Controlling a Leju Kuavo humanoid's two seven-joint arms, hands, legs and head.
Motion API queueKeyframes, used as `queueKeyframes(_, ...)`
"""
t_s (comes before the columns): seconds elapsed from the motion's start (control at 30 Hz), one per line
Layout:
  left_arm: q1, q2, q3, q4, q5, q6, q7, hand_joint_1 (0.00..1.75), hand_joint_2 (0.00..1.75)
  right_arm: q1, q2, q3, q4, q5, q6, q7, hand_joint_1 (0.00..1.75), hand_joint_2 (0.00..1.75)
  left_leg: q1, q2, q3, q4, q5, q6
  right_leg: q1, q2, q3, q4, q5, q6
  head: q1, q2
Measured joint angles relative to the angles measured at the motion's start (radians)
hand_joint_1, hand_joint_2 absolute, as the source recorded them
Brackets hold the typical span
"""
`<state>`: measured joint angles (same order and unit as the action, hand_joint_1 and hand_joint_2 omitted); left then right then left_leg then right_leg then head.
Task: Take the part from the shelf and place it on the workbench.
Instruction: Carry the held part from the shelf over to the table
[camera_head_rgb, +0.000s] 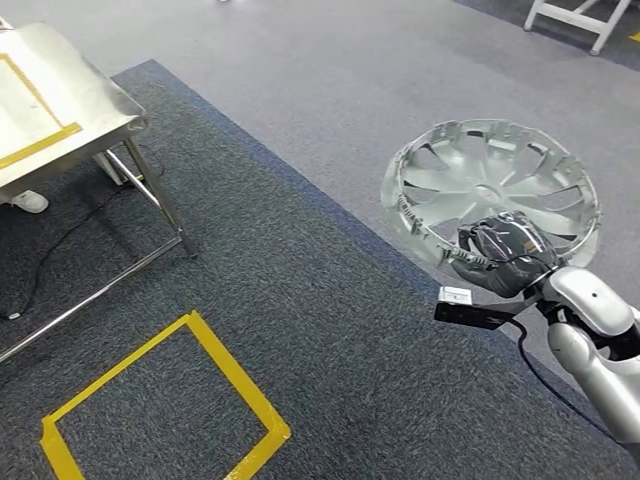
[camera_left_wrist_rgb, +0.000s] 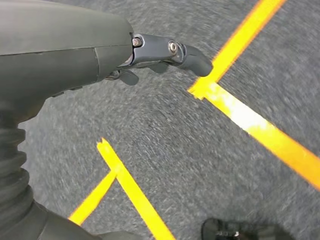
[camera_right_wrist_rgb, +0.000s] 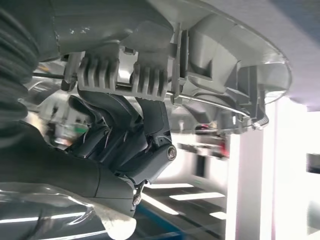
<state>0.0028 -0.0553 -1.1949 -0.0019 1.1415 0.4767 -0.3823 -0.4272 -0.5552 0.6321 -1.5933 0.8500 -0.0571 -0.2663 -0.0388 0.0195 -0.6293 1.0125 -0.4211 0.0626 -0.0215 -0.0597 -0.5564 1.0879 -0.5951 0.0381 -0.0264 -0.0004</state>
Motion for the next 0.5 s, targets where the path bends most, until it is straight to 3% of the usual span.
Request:
queueKeyframes(0.03,-0.002,-0.001,0.0,0.0,0.001,0.001,-0.002,0.0,1.75,-0.003,0.003,0.002,0.002,0.001,-0.001,-0.001,1.75,1.75,0.002,-0.013,0.003,-0.003,0.001,0.002,-0.001,0.034,-0.032,0.059,-0.025,0.001,0.002,0.0)
queueKeyframes(0.1,-0.006,-0.005,0.0,0.0,0.002,0.003,-0.003,0.0,1.75,-0.006,0.009,0.006,0.007,0.004,-0.002,-0.004,1.75,1.75,0.005,-0.041,0.004,-0.002,-0.001,0.005,-0.001,0.058,-0.112,0.188,-0.062,0.006,0.005,0.0)
queueKeyframes(0.13,-0.007,-0.008,0.0,0.0,0.003,0.004,-0.002,0.0,1.75,-0.007,0.014,0.009,0.01,0.005,-0.002,-0.005,1.75,1.75,0.006,-0.056,0.005,-0.002,-0.002,0.005,-0.001,0.059,-0.141,0.221,-0.059,0.008,0.005,0.0)
queueKeyframes(0.17,-0.007,-0.01,0.0,0.0,0.004,0.006,-0.002,0.0,1.75,-0.008,0.018,0.011,0.013,0.005,-0.002,-0.006,1.75,1.75,0.009,-0.071,0.007,0.0,-0.004,0.004,-0.001,0.06,-0.15,0.214,-0.034,0.011,0.004,0.0)
queueKeyframes(0.2,-0.006,-0.011,0.0,0.0,0.006,0.008,-0.002,0.0,1.75,-0.011,0.023,0.014,0.015,0.006,-0.003,-0.007,1.75,1.75,0.012,-0.086,0.01,0.004,-0.007,0.001,-0.003,0.063,-0.139,0.168,0.008,0.014,0.005,0.0)
queueKeyframes(0.27,-0.007,-0.012,0.0,0.0,0.009,0.011,-0.001,0.0,1.75,-0.018,0.03,0.02,0.019,0.006,-0.004,-0.008,1.75,1.75,0.017,-0.116,0.01,0.017,-0.017,-0.01,-0.011,0.097,-0.09,0.037,0.084,0.02,0.005,0.0)
queueKeyframes(0.33,-0.006,-0.011,0.0,0.0,0.01,0.012,0.001,0.0,1.75,-0.024,0.036,0.025,0.023,0.006,-0.005,-0.008,1.75,1.75,0.02,-0.142,0.001,0.029,-0.022,-0.022,-0.015,0.129,-0.055,-0.031,0.101,0.015,0.006,0.0)
queueKeyframes(0.4,-0.001,-0.011,0.0,0.0,0.011,0.012,0.004,0.0,1.75,-0.027,0.042,0.028,0.024,0.007,-0.007,-0.008,1.75,1.75,0.023,-0.165,-0.007,0.03,-0.018,-0.033,-0.013,0.12,-0.045,-0.037,0.096,0.001,0.005,0.0)
queueKeyframes(0.43,0.002,-0.011,0.0,0.0,0.011,0.012,0.005,0.0,1.75,-0.029,0.047,0.028,0.024,0.007,-0.007,-0.008,1.75,1.75,0.023,-0.16,-0.009,0.032,-0.02,-0.039,-0.012,0.108,-0.042,-0.04,0.097,-0.004,0.006,0.0)
queueKeyframes(0.5,0.004,-0.011,0.0,0.001,0.011,0.012,0.006,0.0,1.75,-0.033,0.054,0.028,0.025,0.007,-0.008,-0.008,1.75,1.75,0.021,-0.108,-0.032,0.079,-0.048,-0.051,-0.013,0.083,-0.034,-0.048,0.098,-0.016,-0.001,0.0)
